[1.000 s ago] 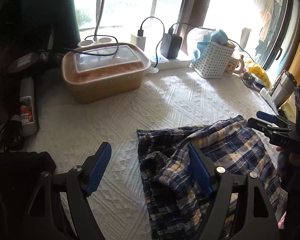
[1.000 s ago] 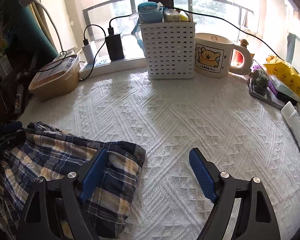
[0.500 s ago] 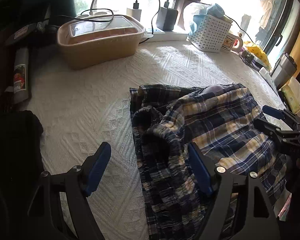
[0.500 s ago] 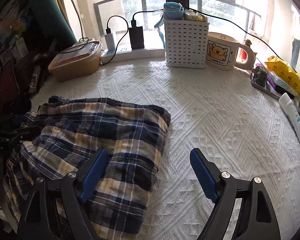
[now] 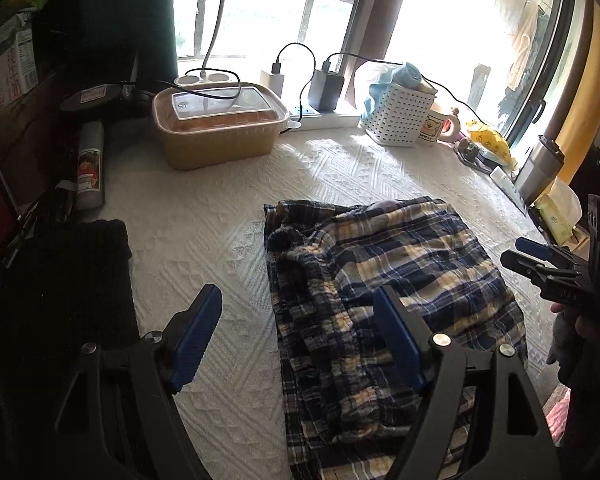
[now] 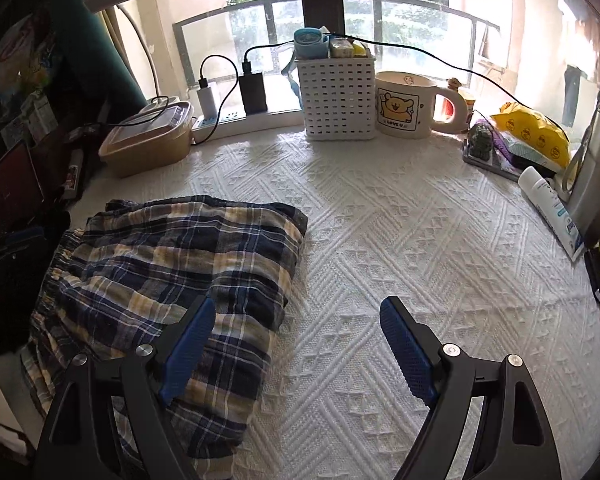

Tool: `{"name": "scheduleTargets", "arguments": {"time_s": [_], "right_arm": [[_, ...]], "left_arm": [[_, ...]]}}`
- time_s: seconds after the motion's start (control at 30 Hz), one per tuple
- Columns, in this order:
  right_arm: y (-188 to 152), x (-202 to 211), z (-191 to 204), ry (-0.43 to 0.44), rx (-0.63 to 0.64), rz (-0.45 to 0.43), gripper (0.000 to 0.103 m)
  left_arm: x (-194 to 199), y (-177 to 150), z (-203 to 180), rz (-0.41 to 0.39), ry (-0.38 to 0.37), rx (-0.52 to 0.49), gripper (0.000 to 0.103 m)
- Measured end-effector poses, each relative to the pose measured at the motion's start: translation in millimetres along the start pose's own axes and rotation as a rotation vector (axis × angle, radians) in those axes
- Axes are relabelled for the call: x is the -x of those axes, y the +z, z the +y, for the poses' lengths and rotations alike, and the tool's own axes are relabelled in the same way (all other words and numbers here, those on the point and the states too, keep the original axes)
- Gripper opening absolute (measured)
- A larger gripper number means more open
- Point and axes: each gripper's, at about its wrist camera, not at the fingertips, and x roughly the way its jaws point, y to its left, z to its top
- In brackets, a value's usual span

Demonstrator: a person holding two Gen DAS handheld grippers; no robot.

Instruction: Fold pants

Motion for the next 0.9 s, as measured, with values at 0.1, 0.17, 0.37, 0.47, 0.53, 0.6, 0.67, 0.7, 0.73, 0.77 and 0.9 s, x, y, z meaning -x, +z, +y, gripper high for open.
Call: {"name": "scheduleTargets", "arguments": {"time_s": [0.1,0.17,0.37,0.47,0.53,0.6,0.67,0.7,0.73,0.77,0.9], "right_arm": [[-6.3,8.9,-6.6,-0.003,-0.025,-0.005,0.086],[-12.3,12.9,-10.8,0.009,-0.047,-0.008,0.086],[-26.8,12.3,-12.0,0.033,-0.091,0.02,0.086],[-29.3,12.9,-7.3,0.034,-0.077,0.025,0.086],[-28.9,12.7,-4.7,0.032,-0.069,0.028,0.086],[-27.5,12.1,-2.4,0.029,-0.063,0.029,0.086],[-25.9,11.5,-0.5,0.029,-0.059,0.03,0.086],[-25.1,11.0,0.2,0.029,-0.058,0.03,0.086],[-24.5,10.3,1.0,0.029,-0.058,0.03,0.086],[-24.1,9.3,1.6,0.03,-0.057,0.03,0.086],[-24.0,4.1,1.6,0.039,-0.061,0.037,0.086]], "left_arm": [[3.7,-15.6,-2.0,0.01,-0.014,0.008,0.078],[4.5,-25.7,-1.9,0.019,-0.025,0.02,0.078],[7.7,-46.9,5.9,0.013,-0.072,0.088,0.078],[0.6,-52.2,8.0,0.025,-0.108,0.118,0.078],[-3.3,-53.6,6.2,0.03,-0.123,0.122,0.078],[-8.2,-53.2,4.2,0.036,-0.134,0.126,0.078],[-14.1,-52.6,3.7,0.047,-0.143,0.136,0.078],[-17.7,-52.1,3.6,0.055,-0.146,0.142,0.078],[-21.4,-51.6,3.6,0.063,-0.149,0.147,0.078],[-26.0,-50.9,3.7,0.078,-0.152,0.155,0.078],[-29.9,-45.3,2.2,0.078,-0.151,0.149,0.078]]}}
